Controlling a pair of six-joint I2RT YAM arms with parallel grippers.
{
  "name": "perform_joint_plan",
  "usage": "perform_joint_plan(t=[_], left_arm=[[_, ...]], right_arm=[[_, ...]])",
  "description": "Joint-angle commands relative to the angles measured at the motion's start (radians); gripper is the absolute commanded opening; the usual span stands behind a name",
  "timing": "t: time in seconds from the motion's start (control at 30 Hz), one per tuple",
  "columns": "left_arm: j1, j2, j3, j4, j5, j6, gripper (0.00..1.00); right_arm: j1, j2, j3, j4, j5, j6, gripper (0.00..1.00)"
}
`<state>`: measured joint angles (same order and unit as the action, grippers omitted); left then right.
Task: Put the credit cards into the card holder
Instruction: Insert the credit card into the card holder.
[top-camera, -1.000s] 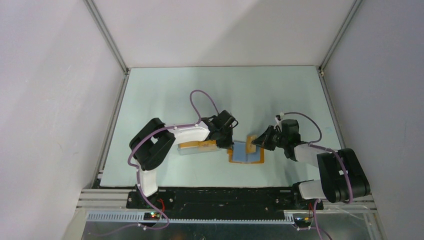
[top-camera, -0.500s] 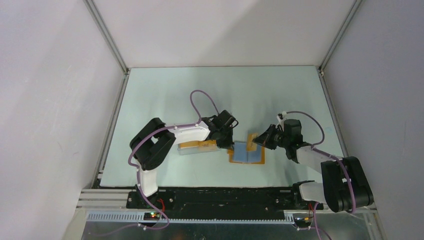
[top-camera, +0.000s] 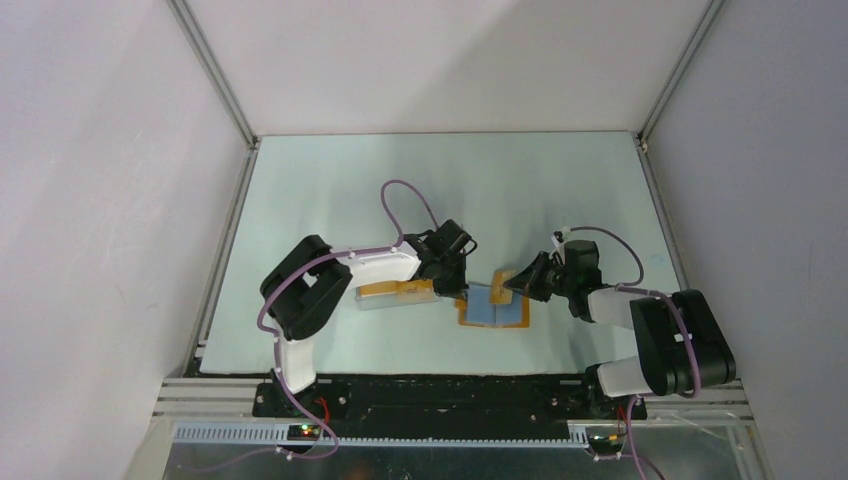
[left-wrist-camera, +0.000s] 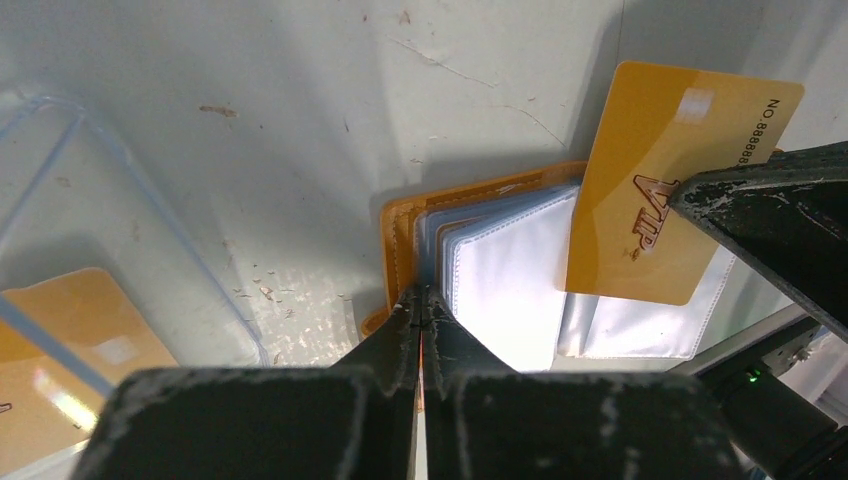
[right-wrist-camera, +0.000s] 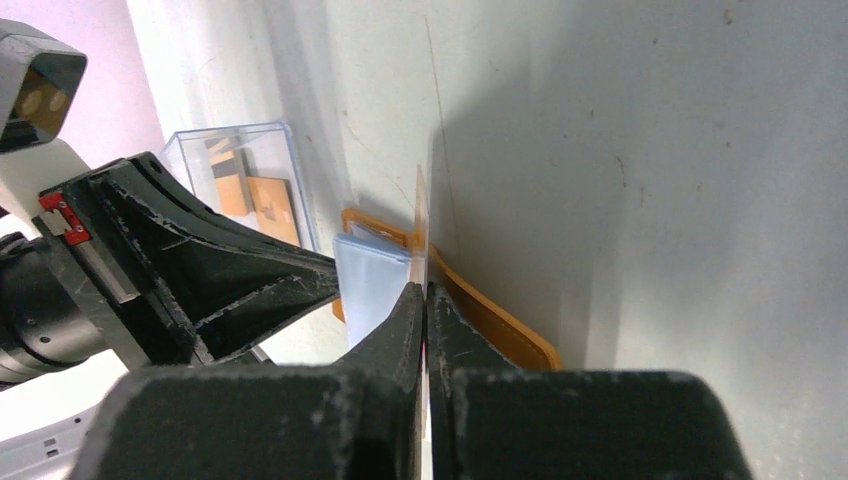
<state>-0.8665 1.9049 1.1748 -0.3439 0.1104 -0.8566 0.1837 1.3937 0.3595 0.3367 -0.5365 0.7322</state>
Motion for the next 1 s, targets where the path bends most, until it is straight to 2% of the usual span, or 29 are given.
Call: perform_joint_plan(t=[0.0,0.27,0.67,0.97], left_arm=[[-0.006,0.087,-0.021,-0.009,-0.001,0.005,0.0],[-0.006,0.089,-0.018,-0.01,0.0,0.005,0.0],[-0.003,0.089,-0.021,-0.01,-0.002,0.002,0.0],[-0.003,0.089,-0.02,-0.009,-0.001,0.004,0.0]], right_arm=[[0.002,0.035,-0.021,0.083,-0.038,0.017,0.0],[0.02,-0.002,-0.057,0.043,-0.06,-0.002,0.0],[0.074,-0.141,-0.082,-0.146,-0.026,0.02,0.0],[0.081,-0.075,-0.091,-0.108,-0.062,0.033,0.0]])
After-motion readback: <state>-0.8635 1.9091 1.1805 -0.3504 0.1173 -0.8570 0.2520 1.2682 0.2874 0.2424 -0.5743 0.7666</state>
